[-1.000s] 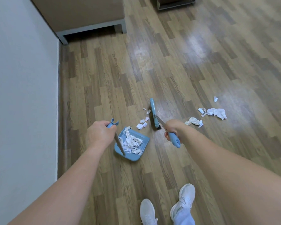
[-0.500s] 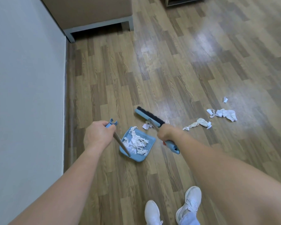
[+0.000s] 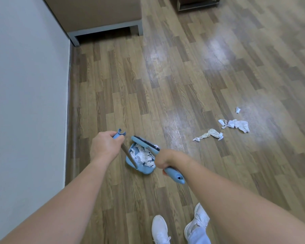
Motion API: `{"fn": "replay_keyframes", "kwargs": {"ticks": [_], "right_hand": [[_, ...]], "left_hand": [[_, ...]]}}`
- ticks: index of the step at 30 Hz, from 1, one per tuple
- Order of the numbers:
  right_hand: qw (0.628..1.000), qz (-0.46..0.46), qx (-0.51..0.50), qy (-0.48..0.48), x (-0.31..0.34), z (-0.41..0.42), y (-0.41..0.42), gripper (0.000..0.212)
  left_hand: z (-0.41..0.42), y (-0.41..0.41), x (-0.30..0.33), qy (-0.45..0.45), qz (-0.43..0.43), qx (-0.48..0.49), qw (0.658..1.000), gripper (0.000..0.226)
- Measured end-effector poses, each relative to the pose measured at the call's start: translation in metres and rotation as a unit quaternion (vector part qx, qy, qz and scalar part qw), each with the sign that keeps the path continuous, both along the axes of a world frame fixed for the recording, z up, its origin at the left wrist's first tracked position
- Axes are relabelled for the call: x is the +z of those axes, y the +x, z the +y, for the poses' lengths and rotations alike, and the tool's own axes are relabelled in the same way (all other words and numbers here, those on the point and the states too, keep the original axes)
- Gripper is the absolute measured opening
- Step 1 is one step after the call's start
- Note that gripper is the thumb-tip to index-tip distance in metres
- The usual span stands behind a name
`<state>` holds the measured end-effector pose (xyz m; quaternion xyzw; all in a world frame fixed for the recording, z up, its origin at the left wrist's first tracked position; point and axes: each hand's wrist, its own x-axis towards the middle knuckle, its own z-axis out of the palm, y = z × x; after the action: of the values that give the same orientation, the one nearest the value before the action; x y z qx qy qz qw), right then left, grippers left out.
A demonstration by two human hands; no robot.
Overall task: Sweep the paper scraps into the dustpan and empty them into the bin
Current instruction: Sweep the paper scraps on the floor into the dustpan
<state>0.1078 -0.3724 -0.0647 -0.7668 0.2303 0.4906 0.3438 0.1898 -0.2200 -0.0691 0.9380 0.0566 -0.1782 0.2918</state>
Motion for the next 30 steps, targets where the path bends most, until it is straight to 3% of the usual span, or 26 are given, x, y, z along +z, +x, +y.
{"fn": "replay_keyframes", "kwargs": {"ticks": [9, 16, 21, 26, 30], "right_hand": [[0.986, 0.014, -0.161, 0.03, 0.022, -0.034, -0.013, 0.02], [0.982, -0.065, -0.178, -0.006, 0.045, -0.074, -0.031, 0.036], [0.973, -0.08, -0.214, -0.038, 0.06, -0.109, -0.031, 0.025], [0.976, -0.104, -0.183, -0.054, 0.081, -0.146, -0.037, 0.026], [0.961, -0.094, -0.259, -0.035, 0.091, -0.18, -0.052, 0.027]], "left_hand": [[-0.039, -0.013, 0.009, 0.002, 0.012, -0.046, 0.999, 0.025], [-0.087, -0.019, 0.028, -0.013, -0.015, -0.088, 0.996, 0.028], [-0.128, -0.021, 0.043, -0.029, -0.025, -0.098, 0.994, 0.023], [-0.165, -0.027, 0.047, -0.018, -0.039, -0.129, 0.991, 0.021], [-0.194, -0.036, 0.048, -0.015, -0.036, -0.143, 0.989, 0.024]]}}
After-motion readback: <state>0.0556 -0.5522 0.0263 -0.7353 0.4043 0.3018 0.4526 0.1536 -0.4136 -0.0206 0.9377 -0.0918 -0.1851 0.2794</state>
